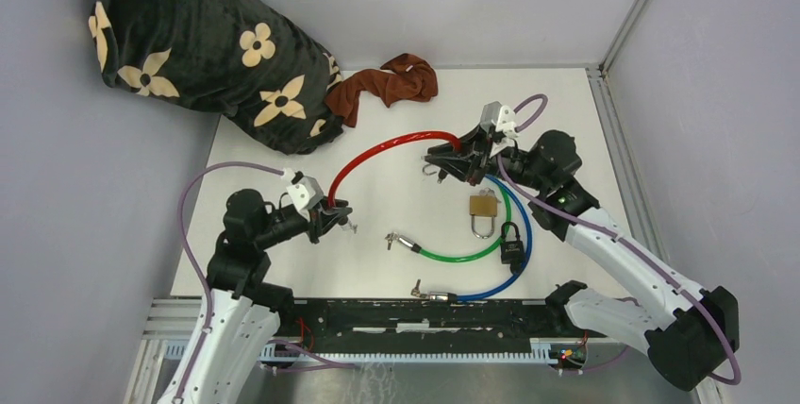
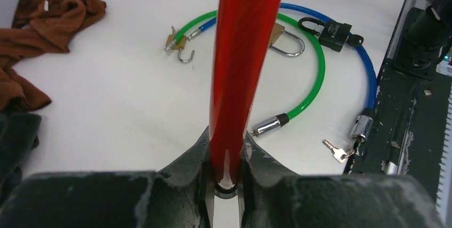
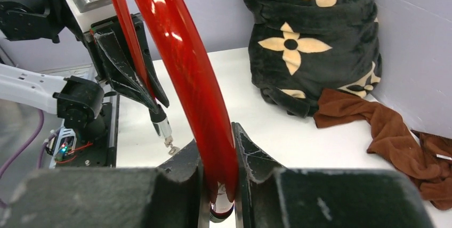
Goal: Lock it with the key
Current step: Lock the lock.
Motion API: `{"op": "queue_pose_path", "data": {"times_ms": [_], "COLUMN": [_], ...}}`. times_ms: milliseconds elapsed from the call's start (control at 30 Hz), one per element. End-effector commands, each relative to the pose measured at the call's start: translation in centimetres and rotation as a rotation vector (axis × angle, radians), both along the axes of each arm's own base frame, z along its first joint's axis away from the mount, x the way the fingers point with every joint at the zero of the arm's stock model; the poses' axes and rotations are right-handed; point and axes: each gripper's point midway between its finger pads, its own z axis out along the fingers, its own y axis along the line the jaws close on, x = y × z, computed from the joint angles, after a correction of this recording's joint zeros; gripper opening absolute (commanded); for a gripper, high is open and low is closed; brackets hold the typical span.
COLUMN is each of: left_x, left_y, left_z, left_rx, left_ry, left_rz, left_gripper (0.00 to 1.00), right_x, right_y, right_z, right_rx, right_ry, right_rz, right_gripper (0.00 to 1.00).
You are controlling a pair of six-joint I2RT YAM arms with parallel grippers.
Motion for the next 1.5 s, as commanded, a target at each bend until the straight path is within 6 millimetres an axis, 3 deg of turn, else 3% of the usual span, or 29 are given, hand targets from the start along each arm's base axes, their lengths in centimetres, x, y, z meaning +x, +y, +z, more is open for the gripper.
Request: {"op": "queue_pose_path", "data": {"times_ms": [0, 267, 467, 500, 567, 633, 800, 933, 1000, 1033, 1100, 1233, 1367, 1467], "left_x": [-0.2, -0.6, -0.9, -0.9, -0.9, -0.6, 1.6, 1.7, 0.1, -2.2, -5.0, -7.0, -8.2, -9.5], "left_y": [-0.6, -0.3, -0.3, -0.4, -0.5, -0.4, 0.5, 0.5, -0.3, -1.2, -2.0, -1.8, -1.4, -1.6], "left_z": [2.9, 2.9, 1.7, 1.8, 2.0, 2.4, 6.5, 10.3, 12.1, 13.7, 14.0, 12.4, 8.6, 7.1], "left_rx": [-0.06, -0.044, -0.029, -0.037, -0.058, -0.089, -0.468, -0.815, -0.871, -0.817, -0.636, -0.2, 0.076, 0.097], "left_ry": [-0.194, -0.187, -0.144, -0.138, -0.124, -0.102, 0.164, 0.345, 0.318, 0.185, -0.089, -0.626, -0.744, -0.691], "left_rz": [-0.045, -0.035, -0.043, -0.043, -0.038, -0.014, 0.248, 0.272, 0.146, -0.006, -0.165, -0.263, -0.378, -0.453], "left_gripper": [0.24, 0.26, 0.31, 0.27, 0.07, 0.03, 0.02, 0.02, 0.02, 0.02, 0.02, 0.02, 0.02, 0.02], "right_x": [-0.9, -0.5, -0.1, -0.1, 0.1, 0.1, 0.3, -2.8, -4.2, -4.7, -5.8, -7.4, -9.0, -10.1], "right_y": [-0.2, 0.3, 0.7, 0.7, 0.9, 1.0, 2.0, 5.2, 6.3, 6.7, 7.6, 8.5, 8.4, 8.0], "right_z": [4.6, 5.9, 6.8, 6.8, 6.8, 7.0, 9.6, 12.0, 12.9, 13.3, 13.8, 12.9, 11.8, 11.1], "right_rx": [0.038, -0.009, -0.017, -0.016, -0.015, -0.003, 0.095, 0.199, 0.257, 0.284, 0.313, 0.276, 0.227, 0.197], "right_ry": [-0.119, -0.164, -0.167, -0.162, -0.152, -0.139, -0.129, -0.18, -0.176, -0.168, -0.146, -0.164, -0.203, -0.233], "right_rz": [0.071, 0.133, 0.153, 0.155, 0.157, 0.156, 0.062, 0.036, 0.047, 0.06, 0.105, 0.164, 0.235, 0.282], "right_gripper": [0.0, 0.0, 0.0, 0.0, 0.0, 0.0, 0.0, 0.0, 0.0, 0.0, 0.0, 0.0, 0.0, 0.0]}}
